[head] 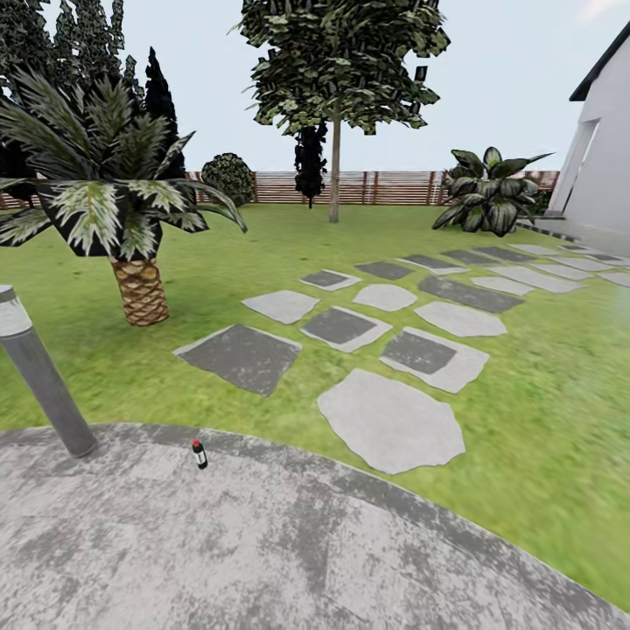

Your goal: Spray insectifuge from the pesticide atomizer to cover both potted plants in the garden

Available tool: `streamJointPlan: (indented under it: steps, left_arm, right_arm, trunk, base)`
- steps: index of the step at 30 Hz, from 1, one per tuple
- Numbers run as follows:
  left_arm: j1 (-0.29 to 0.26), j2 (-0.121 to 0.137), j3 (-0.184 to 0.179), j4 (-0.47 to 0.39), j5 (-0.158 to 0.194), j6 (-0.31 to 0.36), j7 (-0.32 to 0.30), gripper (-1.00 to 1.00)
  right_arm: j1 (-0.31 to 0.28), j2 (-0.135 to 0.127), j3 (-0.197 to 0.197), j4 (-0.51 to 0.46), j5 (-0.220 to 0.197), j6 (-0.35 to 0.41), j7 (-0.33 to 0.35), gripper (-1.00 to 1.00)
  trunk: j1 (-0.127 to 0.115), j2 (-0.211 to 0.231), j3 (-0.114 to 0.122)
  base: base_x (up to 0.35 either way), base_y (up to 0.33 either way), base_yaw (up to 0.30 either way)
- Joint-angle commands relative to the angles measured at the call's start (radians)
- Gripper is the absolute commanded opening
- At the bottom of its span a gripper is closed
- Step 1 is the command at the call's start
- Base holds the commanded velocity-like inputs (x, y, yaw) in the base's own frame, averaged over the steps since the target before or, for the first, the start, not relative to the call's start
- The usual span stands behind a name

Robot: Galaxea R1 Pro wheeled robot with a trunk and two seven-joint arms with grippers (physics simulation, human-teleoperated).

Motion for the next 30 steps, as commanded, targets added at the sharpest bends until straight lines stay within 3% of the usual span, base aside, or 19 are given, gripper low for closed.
streamJointPlan:
  steps: [1, 30]
  left_arm:
    - [-0.001, 0.0, 0.002, 0.001, -0.001, -0.003, -0.001, 1.0]
    - [-0.001, 0.0, 0.003, 0.001, -0.001, -0.003, -0.001, 1.0]
  right_arm:
    - [0.0, 0.0, -0.001, 0.0, 0.001, -0.003, -0.001, 1.0]
    - [0.0, 0.0, -0.001, 0.0, 0.001, -0.003, -0.002, 1.0]
  trunk:
    - [0.0, 0.0, -0.001]
    - [0.0, 0.0, -0.001]
  base:
    - [0.234, 0.253, 0.0]
    - [0.177, 0.281, 0.0]
